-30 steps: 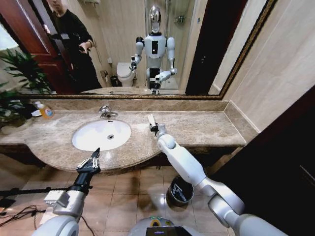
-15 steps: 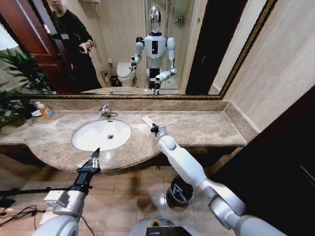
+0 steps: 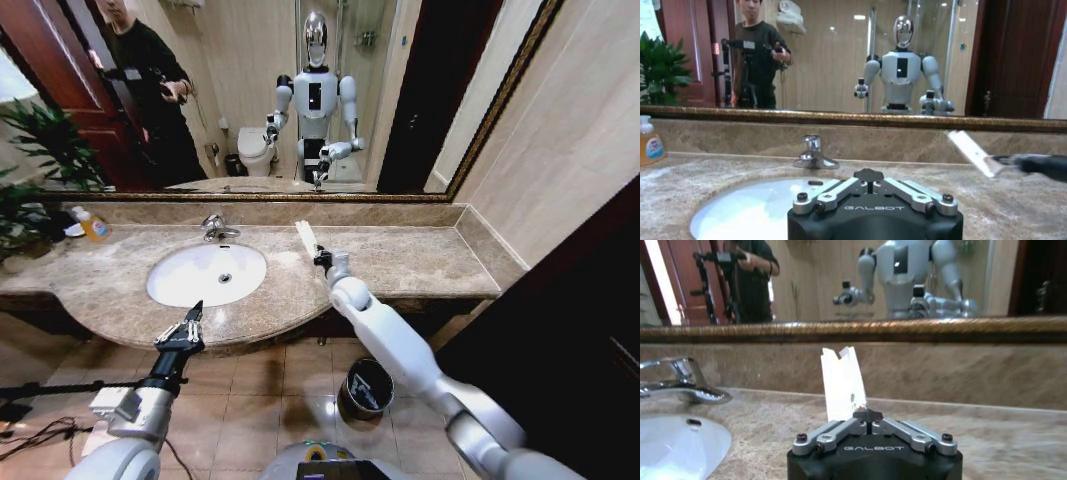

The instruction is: Pick up the trash from the sink and place it in the trash bin.

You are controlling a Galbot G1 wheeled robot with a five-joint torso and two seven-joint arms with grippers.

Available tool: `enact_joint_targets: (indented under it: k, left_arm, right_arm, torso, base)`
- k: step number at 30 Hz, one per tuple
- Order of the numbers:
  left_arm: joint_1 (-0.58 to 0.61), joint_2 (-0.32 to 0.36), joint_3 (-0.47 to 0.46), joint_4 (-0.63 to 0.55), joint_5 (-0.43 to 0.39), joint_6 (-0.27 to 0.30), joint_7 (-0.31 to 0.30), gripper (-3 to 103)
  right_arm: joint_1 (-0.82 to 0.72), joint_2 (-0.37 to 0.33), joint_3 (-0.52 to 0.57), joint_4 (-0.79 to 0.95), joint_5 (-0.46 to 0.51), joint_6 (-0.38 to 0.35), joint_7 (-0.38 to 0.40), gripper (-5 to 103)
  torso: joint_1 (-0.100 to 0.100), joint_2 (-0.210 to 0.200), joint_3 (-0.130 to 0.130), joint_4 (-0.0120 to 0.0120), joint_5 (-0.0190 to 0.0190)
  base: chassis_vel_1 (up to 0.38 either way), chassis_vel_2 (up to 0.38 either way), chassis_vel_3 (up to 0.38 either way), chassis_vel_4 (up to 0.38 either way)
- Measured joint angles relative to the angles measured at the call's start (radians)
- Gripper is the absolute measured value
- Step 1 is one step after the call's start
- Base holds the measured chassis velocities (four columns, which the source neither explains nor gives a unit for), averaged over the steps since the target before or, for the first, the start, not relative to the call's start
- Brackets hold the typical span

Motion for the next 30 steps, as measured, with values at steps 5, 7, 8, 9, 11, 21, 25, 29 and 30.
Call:
enact_joint_targets:
  k: [5, 7, 8, 9, 11, 21, 25, 29, 30]
  left_arm:
    - [0.000, 0.000, 0.000, 0.000, 0.000, 0.000, 0.000, 0]
    - [0.000, 0.000, 0.000, 0.000, 0.000, 0.000, 0.000, 0]
    - [0.000, 0.000, 0.000, 0.000, 0.000, 0.000, 0.000, 0]
    - [0.000, 0.000, 0.000, 0.000, 0.000, 0.000, 0.000, 0]
    - [0.000, 0.000, 0.000, 0.000, 0.000, 0.000, 0.000, 0]
    - [0.000, 0.000, 0.000, 0.000, 0.000, 0.000, 0.000, 0]
    - [0.000, 0.000, 0.000, 0.000, 0.000, 0.000, 0.000, 0]
    - [0.000, 0.000, 0.000, 0.000, 0.000, 0.000, 0.000, 0]
    - [0.000, 0.000, 0.000, 0.000, 0.000, 0.000, 0.000, 0]
  right_arm:
    - [-0.189, -0.127, 0.116, 0.208, 0.016, -0.006, -0.014, 0]
    - [-0.248, -0.161, 0.144, 0.252, 0.016, -0.004, -0.019, 0]
    - [-0.297, -0.194, 0.167, 0.288, 0.015, 0.002, -0.019, 0]
    - [-0.297, -0.194, 0.167, 0.288, 0.015, 0.002, -0.019, 0]
    - [-0.393, -0.249, 0.222, 0.351, 0.011, 0.022, -0.017, 0]
    - [-0.814, -0.271, 0.511, 0.514, -0.014, 0.078, -0.081, 0]
    - [-0.961, -0.222, 0.572, 0.511, -0.075, 0.145, -0.138, 0]
    - [-1.072, -0.167, 0.565, 0.455, -0.156, 0.226, -0.167, 0]
    - [-1.072, -0.167, 0.565, 0.455, -0.156, 0.226, -0.167, 0]
  torso:
    - [0.000, 0.000, 0.000, -0.0001, 0.0002]
    - [0.000, 0.000, 0.000, -0.0005, 0.0002]
    - [0.000, 0.000, 0.000, -0.0002, 0.0003]
    - [0.000, 0.000, 0.000, -0.0002, 0.0003]
    - [0.000, 0.000, 0.000, -0.0002, 0.0002]
    - [0.000, 0.000, 0.000, -0.0002, 0.0001]
    - [0.000, 0.000, 0.000, -0.0001, 0.0002]
    - [0.000, 0.000, 0.000, -0.0001, -0.0001]
    - [0.000, 0.000, 0.000, -0.0001, -0.0001]
  base:
    - [0.000, 0.000, 0.000, 0.000]
    - [0.000, 0.000, 0.000, 0.000]
    - [0.000, 0.000, 0.000, 0.000]
    - [0.000, 0.000, 0.000, 0.000]
    - [0.000, 0.000, 0.000, 0.000]
    - [0.000, 0.000, 0.000, 0.000]
    - [0.000, 0.000, 0.000, 0.000]
    - [0.000, 0.000, 0.000, 0.000]
    - [0.000, 0.000, 0.000, 0.000]
